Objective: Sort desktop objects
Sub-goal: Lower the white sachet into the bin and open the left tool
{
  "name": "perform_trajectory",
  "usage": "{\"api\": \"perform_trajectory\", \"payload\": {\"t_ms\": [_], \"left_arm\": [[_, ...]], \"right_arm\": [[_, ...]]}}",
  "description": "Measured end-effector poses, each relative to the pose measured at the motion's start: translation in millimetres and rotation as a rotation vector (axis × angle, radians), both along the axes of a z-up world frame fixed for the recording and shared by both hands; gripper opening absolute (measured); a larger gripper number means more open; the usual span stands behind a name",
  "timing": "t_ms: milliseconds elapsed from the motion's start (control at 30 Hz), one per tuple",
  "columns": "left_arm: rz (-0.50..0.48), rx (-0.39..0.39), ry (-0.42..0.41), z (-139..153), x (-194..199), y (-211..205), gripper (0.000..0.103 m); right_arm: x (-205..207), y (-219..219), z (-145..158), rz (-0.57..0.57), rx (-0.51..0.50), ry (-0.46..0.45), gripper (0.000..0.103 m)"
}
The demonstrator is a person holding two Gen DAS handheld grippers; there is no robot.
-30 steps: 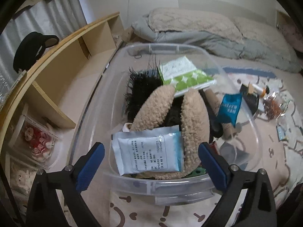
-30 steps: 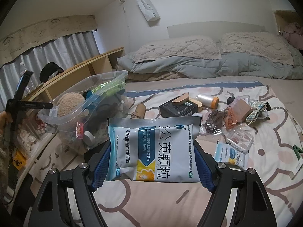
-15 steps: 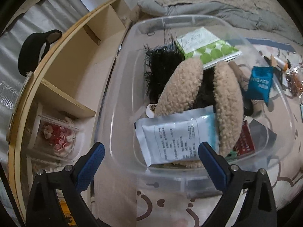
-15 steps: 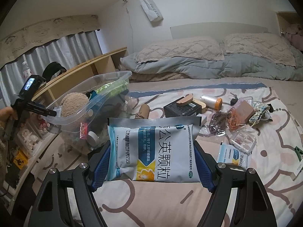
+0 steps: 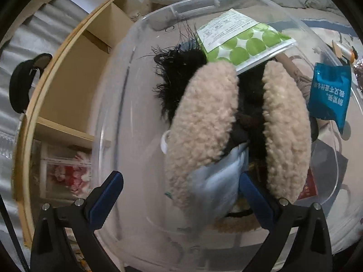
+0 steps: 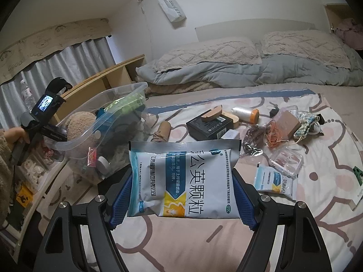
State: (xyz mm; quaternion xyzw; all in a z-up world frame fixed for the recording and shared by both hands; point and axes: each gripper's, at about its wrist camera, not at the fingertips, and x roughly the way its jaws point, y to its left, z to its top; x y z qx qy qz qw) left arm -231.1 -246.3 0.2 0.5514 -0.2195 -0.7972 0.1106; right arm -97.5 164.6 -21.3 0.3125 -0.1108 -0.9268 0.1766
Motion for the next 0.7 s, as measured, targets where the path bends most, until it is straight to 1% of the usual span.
{"api": "perform_trajectory", "payload": {"t_ms": [200, 300, 367, 467, 600, 700], "left_arm": [[0.033, 0.152, 0.031, 21.9, 13.9, -21.5, 0.103], [0.036, 0.246, 0.065, 39.1, 27.1, -29.7, 0.103], [0.039, 0.324, 0.093, 51.3, 36.2, -36.3, 0.103], [0.043, 0.440, 0.107, 61.3, 50.8, -33.1, 0.103], [0.042, 0.528, 0.088, 61.8, 61.1, -19.4, 0.103], [0.051, 0.568, 0.070, 59.8, 58.6, -8.9, 0.103]], "right_arm": [[0.4, 4.9, 1.7, -0.009, -0.013, 0.001, 0.080], [1.5, 5.2, 2.7, -0.006, -0.020, 0.001, 0.080], [2.7, 4.6, 3.5, -0.004, -0.018, 0.004, 0.080], [4.3, 3.9, 4.4, 0.000, -0.019, 0.007, 0.080], [4.9, 3.0, 5.9, 0.001, -0.021, 0.009, 0.080], [4.9, 2.5, 5.9, 0.003, -0.021, 0.008, 0.080]]}}
